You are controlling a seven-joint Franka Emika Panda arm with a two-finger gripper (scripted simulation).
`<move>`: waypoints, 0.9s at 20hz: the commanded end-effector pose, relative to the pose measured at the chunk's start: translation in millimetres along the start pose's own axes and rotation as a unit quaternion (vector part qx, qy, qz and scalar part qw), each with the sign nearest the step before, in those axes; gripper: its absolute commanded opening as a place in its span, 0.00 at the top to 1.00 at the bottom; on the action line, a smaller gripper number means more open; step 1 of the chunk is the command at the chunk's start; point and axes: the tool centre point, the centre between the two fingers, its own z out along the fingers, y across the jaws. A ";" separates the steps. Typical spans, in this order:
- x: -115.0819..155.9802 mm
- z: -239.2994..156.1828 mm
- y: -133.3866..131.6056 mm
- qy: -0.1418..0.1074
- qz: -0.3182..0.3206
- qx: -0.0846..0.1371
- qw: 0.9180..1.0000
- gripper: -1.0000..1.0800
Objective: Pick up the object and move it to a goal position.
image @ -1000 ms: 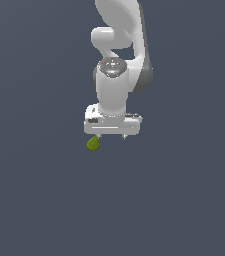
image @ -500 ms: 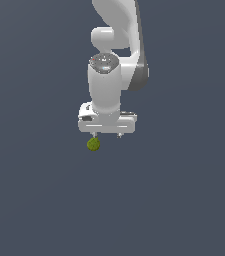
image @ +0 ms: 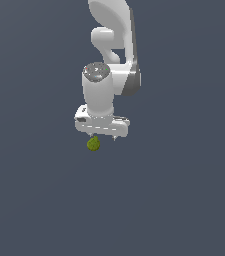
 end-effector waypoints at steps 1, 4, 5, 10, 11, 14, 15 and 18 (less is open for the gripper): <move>-6.5 13.3 11.7 -0.002 0.032 0.000 0.999 0.04; -16.5 31.2 27.8 -0.005 0.076 0.000 0.997 0.04; -19.6 36.2 32.5 -0.005 0.089 -0.001 0.996 0.04; -32.0 54.5 49.9 -0.008 0.138 -0.002 0.990 0.04; -33.7 56.8 52.2 -0.008 0.144 -0.003 0.990 0.04; -37.0 61.1 56.5 -0.008 0.156 -0.003 0.988 0.04; -37.5 61.7 57.1 -0.008 0.158 -0.003 0.987 0.04; -37.0 61.4 56.5 -0.009 0.155 -0.003 0.988 0.04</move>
